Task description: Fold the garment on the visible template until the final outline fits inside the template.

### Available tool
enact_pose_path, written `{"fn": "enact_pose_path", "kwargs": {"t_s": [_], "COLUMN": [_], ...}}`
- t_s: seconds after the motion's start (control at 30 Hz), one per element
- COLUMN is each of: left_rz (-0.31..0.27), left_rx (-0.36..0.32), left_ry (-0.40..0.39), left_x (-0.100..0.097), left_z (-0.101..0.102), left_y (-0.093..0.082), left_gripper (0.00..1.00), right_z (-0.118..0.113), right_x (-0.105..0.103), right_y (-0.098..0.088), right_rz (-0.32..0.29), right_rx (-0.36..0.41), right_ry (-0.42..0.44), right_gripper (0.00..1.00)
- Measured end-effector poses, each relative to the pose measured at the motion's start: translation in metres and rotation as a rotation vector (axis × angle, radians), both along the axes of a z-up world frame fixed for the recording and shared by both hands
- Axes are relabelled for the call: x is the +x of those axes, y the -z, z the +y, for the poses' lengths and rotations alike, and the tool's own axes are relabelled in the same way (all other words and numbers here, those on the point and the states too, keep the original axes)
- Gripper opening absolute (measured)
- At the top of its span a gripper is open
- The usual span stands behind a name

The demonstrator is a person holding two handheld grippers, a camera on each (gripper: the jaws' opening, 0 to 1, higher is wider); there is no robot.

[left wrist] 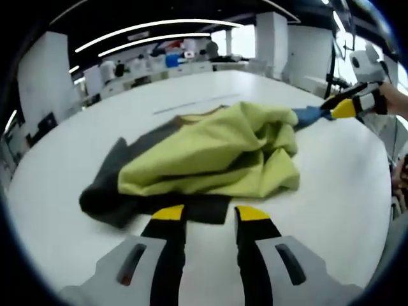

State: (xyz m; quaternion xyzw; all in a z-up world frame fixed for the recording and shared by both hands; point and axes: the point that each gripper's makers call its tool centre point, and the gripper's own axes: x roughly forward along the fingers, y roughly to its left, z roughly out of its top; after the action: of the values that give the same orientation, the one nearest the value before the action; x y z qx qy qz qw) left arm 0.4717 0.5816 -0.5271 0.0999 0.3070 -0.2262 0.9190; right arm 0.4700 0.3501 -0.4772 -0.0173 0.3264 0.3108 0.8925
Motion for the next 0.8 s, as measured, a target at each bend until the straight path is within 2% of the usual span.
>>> {"fn": "enact_pose_path", "kwargs": {"t_s": [0.13,0.23,0.33,0.43,0.53,0.8], "left_rz": [0.016,0.011,0.010,0.019,0.008,0.002], "left_rx": [-0.005,-0.006,-0.007,-0.038,-0.022,-0.019], "left_ry": [-0.017,-0.024,-0.032,-0.040,-0.041,-0.037], "left_x": [0.000,0.000,0.002,0.004,0.005,0.004], "left_z": [0.001,0.000,-0.001,-0.004,-0.004,-0.002], "left_y": [0.006,0.006,0.006,0.007,0.007,0.005], "left_gripper": [0.25,0.24,0.23,0.16,0.12,0.01], "right_z": [0.019,0.030,0.043,0.050,0.056,0.069], "right_x": [0.000,0.004,0.006,0.010,0.016,0.029], "right_y": [0.008,0.017,0.026,0.032,0.037,0.043], "right_rz": [-0.022,-0.065,-0.064,-0.078,-0.080,-0.101], "right_rx": [-0.007,-0.054,-0.062,-0.078,-0.071,-0.051], "right_ry": [-0.039,-0.082,-0.103,-0.128,-0.131,-0.113], "right_gripper": [0.46,0.45,0.45,0.44,0.42,0.26]}}
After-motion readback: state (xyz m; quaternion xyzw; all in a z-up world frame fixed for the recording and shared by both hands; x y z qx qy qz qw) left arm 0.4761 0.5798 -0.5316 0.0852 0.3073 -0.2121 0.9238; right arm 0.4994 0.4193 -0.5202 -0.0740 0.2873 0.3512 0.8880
